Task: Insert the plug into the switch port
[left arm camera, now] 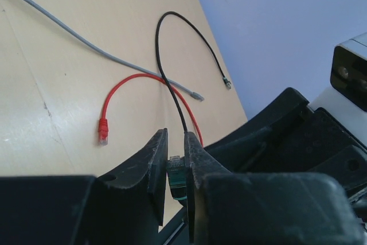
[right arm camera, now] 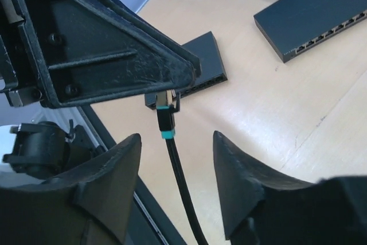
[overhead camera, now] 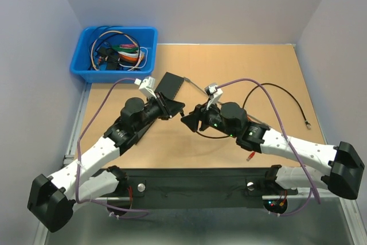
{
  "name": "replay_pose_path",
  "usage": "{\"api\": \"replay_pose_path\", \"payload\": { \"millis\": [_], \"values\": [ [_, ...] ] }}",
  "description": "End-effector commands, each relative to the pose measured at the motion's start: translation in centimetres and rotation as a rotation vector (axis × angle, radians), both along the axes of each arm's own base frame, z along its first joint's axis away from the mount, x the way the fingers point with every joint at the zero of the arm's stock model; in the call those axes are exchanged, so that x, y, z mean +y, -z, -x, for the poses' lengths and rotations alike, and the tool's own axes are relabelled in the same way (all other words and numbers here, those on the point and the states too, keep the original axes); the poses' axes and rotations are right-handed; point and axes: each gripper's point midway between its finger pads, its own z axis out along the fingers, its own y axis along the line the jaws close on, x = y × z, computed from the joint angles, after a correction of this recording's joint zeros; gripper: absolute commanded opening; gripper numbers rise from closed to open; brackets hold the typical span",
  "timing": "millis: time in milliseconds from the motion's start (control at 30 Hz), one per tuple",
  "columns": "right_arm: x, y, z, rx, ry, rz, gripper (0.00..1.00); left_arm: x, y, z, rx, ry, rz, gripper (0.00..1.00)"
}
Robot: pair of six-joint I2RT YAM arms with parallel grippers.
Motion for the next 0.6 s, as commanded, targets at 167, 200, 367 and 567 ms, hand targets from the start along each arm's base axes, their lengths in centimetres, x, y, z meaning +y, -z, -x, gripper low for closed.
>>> {"api": "replay_pose_path", "payload": {
  "millis": [167, 200, 367, 567],
  "values": [
    [-0.2, -10.2, 4.1, -0.154, -0.196, -0.244, 0.64, 1.1, -7.3, 2.9, -0.319, 0.083, 0.045, 0.00],
    [0.0, -10.9, 5.6, -0.153, -0.296, -0.274, 0.64, 1.1, -7.7, 3.4, -0.343, 0.101, 0.050, 0.00],
    [1.1, -14.8, 10.4, -0.187, -0.633, -0.358, 0.61, 1.6, -11.7, 7.4, -0.541, 0.219, 0.118, 0.00],
    [1.3, -16.3, 12.0, -0.217, -0.753, -0.368, 0.58, 3.6, -16.1, 12.4, -0.768, 0.289, 0.213, 0.00]
  ]
}}
